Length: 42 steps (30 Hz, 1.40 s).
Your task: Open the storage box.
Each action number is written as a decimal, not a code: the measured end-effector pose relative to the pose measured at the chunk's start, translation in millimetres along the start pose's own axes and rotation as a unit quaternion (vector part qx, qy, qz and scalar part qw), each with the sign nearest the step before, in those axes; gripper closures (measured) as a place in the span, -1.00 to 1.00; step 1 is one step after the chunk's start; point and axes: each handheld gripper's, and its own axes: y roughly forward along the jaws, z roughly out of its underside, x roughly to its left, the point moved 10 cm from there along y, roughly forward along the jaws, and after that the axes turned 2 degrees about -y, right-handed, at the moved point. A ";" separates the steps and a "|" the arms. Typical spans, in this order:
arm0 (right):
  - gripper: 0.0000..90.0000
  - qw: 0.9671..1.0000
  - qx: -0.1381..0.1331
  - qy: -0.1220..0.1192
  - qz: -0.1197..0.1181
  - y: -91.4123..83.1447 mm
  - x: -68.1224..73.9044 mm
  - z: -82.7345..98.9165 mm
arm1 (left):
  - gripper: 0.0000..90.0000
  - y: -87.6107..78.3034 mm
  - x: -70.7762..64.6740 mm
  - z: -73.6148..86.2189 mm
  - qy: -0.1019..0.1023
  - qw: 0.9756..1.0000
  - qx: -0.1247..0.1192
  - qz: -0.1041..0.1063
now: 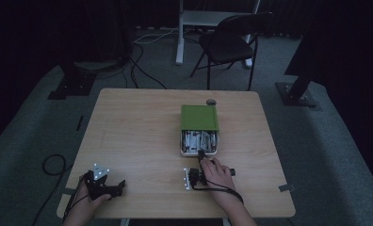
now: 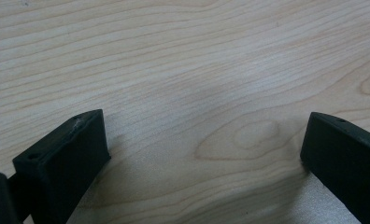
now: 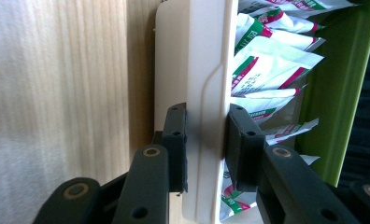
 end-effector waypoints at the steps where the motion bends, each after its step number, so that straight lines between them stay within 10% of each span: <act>1: 0.60 1.000 0.000 0.000 0.000 -1.0 0.6 0.0 | -0.97 0.0 0.0 0.0 0.000 1.000 0.000 0.000; 42: 0.60 1.000 -0.026 -0.014 -0.003 -45.7 23.4 -4.0 | -0.97 0.0 0.1 0.0 0.001 1.000 0.000 0.000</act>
